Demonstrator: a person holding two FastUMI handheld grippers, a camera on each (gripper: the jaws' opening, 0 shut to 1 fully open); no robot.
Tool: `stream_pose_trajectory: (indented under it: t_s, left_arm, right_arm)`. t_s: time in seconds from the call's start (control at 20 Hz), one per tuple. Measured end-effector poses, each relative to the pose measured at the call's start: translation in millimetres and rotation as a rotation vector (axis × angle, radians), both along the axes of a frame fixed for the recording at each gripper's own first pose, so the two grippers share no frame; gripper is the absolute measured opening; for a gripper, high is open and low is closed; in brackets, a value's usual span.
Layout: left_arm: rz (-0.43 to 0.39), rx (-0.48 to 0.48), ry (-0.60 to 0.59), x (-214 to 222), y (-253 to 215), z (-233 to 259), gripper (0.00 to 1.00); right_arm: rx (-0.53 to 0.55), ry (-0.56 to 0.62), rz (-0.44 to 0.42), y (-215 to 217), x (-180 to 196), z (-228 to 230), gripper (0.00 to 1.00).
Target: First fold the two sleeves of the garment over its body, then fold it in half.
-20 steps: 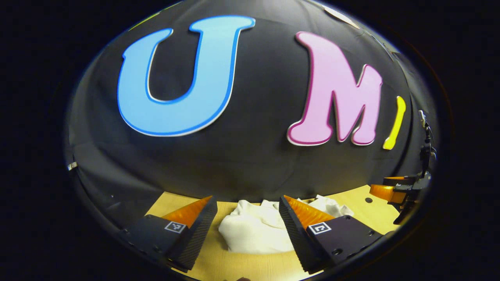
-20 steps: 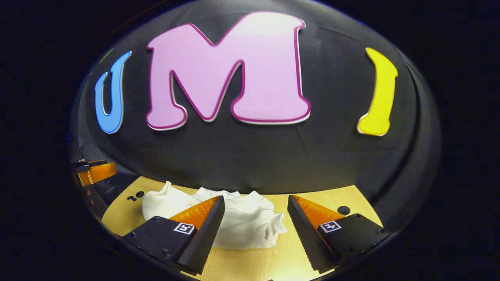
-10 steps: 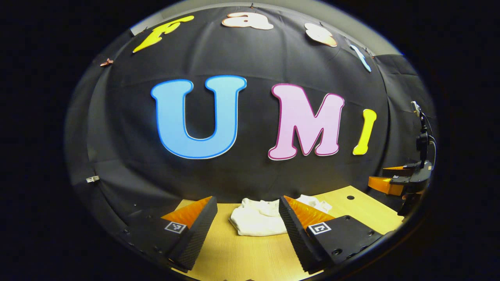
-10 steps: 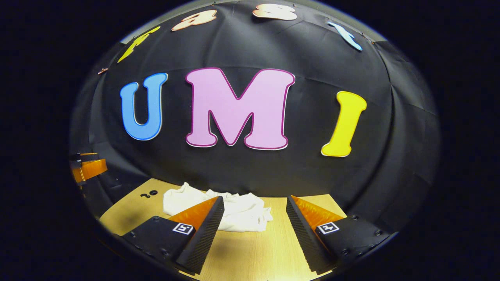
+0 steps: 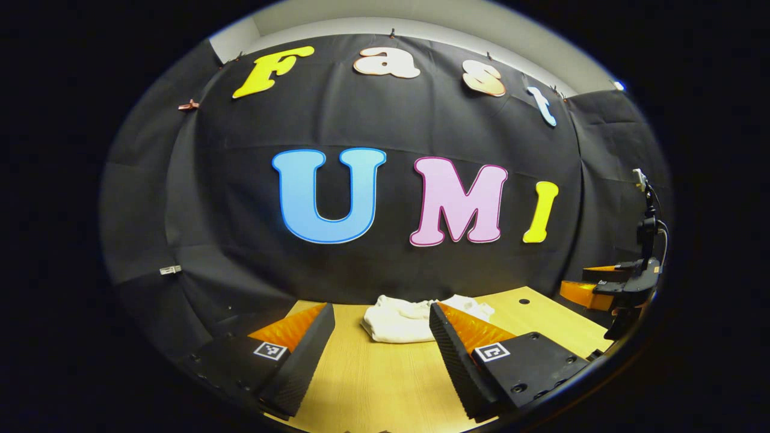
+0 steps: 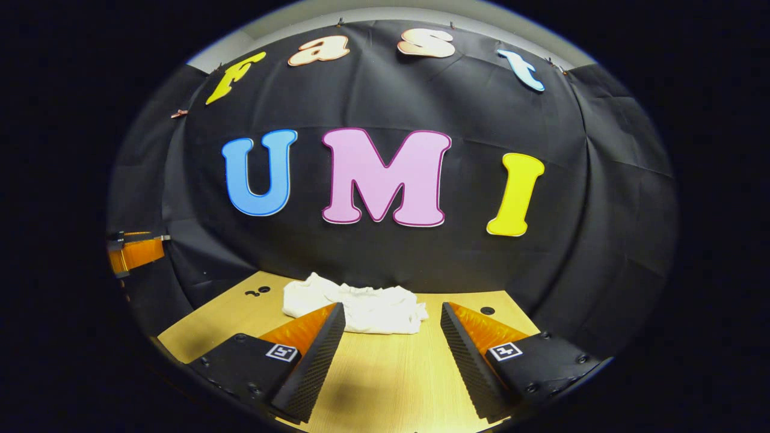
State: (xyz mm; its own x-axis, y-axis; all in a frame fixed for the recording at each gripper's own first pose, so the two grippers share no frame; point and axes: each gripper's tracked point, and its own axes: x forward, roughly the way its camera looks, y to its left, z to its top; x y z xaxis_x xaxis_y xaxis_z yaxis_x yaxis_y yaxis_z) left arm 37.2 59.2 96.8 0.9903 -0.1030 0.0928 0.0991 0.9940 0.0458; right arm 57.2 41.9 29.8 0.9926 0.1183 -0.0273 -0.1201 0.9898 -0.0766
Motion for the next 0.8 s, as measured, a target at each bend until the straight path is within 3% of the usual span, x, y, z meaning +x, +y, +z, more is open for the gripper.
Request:
stream_pose_trajectory:
  t_s: [0.35,0.8]
  left_arm:
    - [-0.025,-0.046,-0.006,-39.8,-1.2,-50.4,0.97]
    - [-0.082,-0.051,0.017,-47.1,-9.8,-75.6,0.98]
  right_arm:
    - [0.064,0.031,0.008,9.8,-53.2,-34.1,0.98]
    - [0.081,0.038,-0.016,-4.3,-62.6,-42.0,0.98]
